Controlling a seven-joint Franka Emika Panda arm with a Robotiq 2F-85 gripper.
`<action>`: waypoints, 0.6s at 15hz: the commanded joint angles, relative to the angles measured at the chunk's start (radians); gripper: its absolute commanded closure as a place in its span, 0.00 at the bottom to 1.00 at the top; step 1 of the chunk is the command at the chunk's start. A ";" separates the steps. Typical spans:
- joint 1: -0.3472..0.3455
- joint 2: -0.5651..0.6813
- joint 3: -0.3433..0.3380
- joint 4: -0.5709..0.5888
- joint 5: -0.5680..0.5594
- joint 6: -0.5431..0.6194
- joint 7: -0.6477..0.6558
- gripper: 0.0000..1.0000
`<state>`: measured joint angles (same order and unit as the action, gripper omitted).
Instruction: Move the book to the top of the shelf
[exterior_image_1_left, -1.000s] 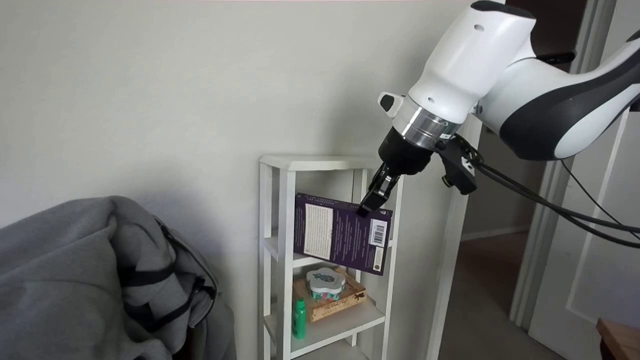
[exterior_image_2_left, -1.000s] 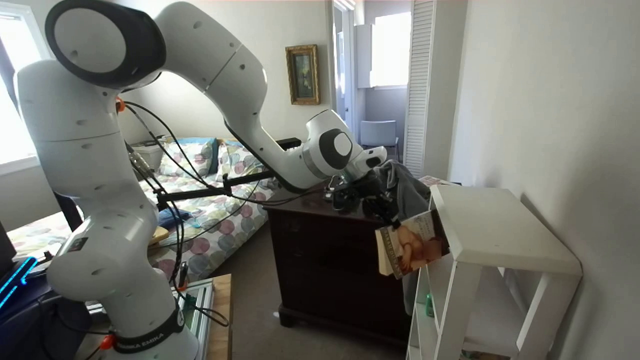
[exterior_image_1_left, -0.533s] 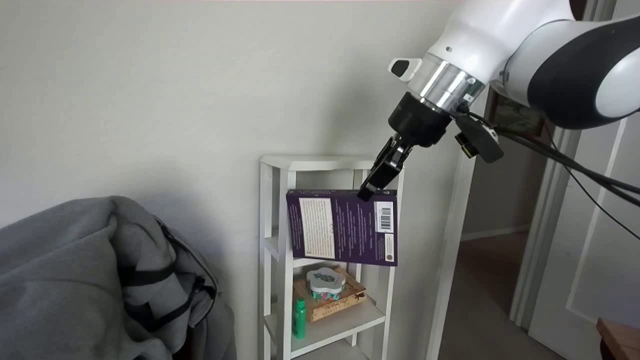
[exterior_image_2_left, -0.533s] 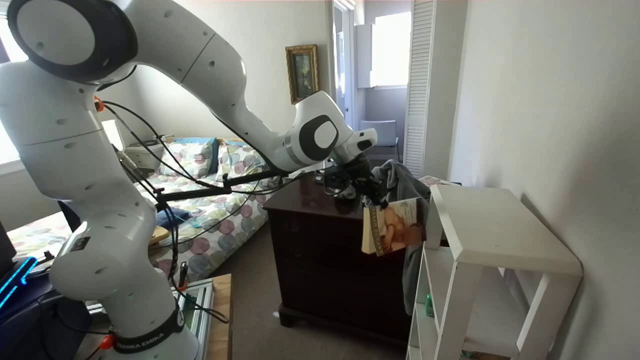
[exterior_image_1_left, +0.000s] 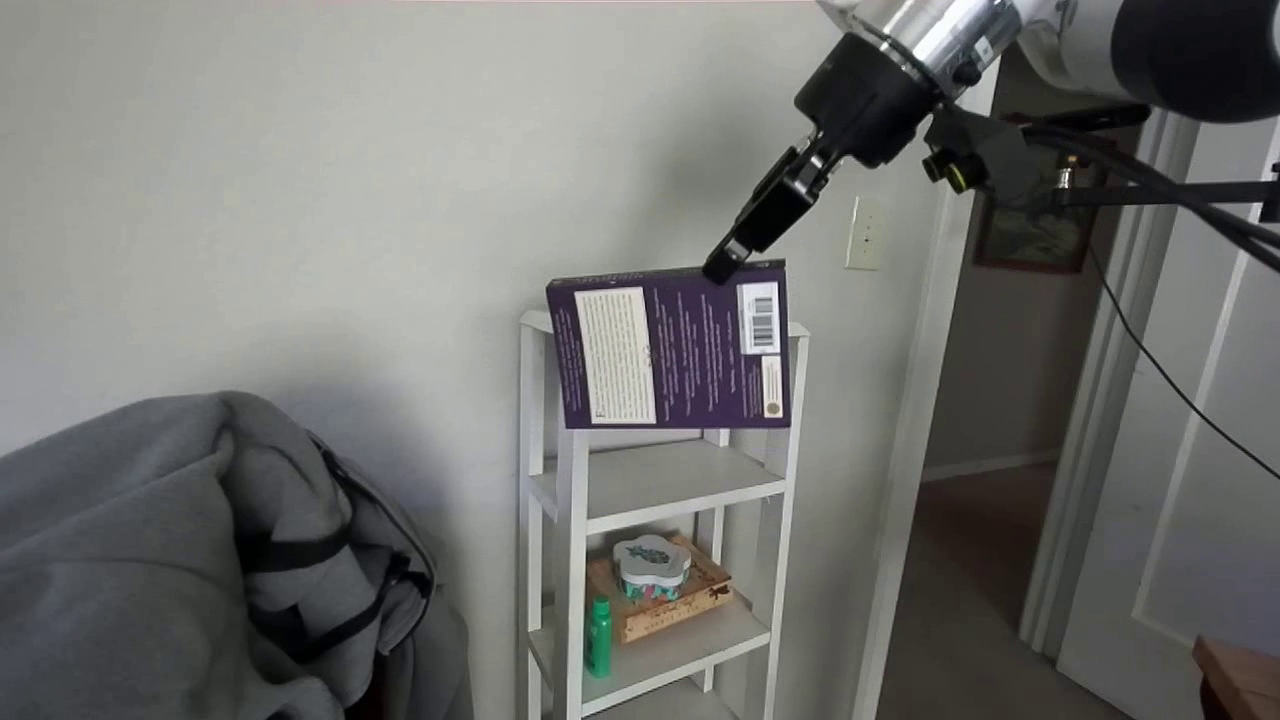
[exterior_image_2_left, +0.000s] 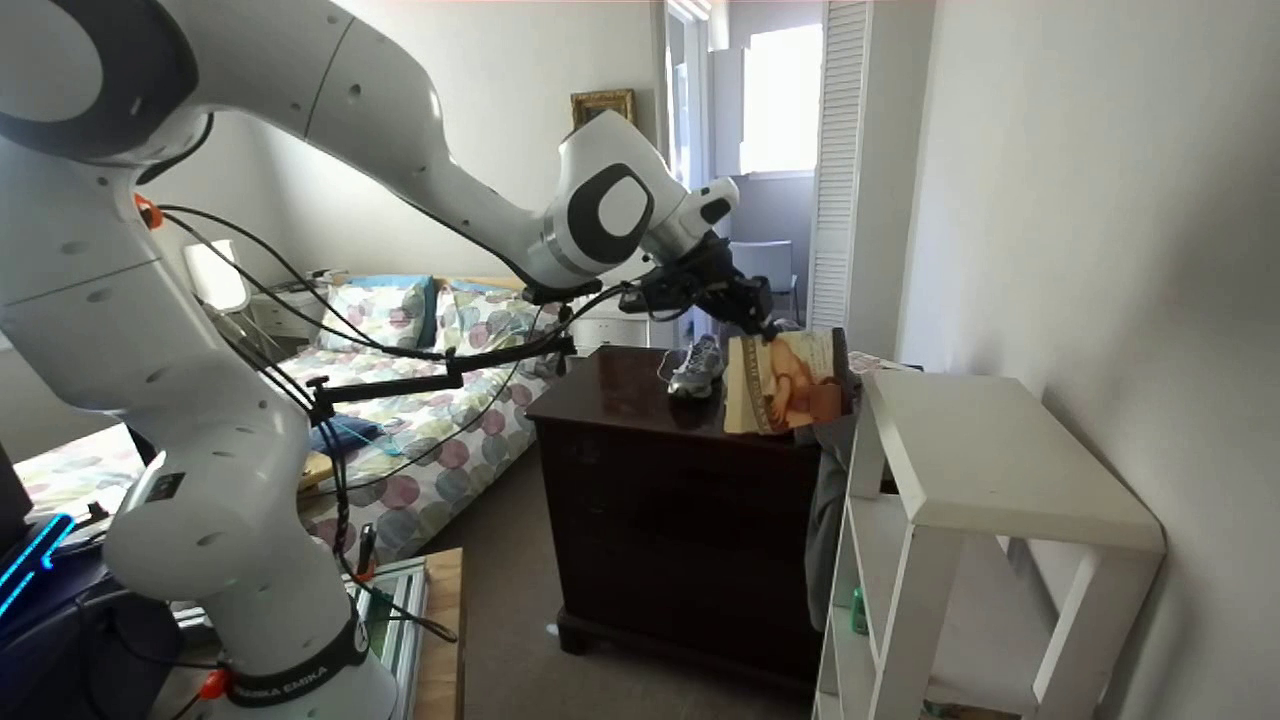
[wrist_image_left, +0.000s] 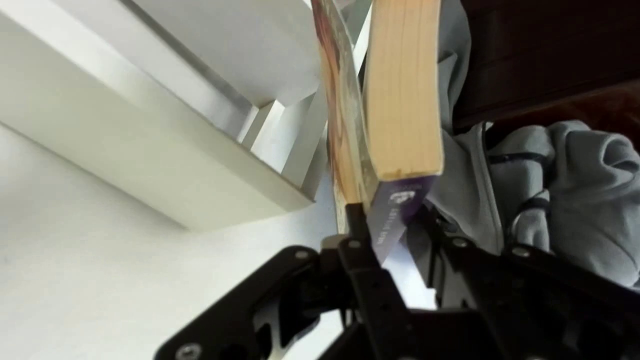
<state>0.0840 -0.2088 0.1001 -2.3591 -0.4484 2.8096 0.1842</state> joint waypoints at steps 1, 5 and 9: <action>-0.015 -0.062 0.012 0.044 0.043 -0.010 -0.089 0.94; -0.038 -0.085 0.015 0.114 0.045 -0.022 -0.144 0.94; -0.169 -0.060 0.021 0.193 -0.188 -0.009 -0.043 0.94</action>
<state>0.0202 -0.2801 0.1005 -2.2293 -0.4816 2.8044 0.0822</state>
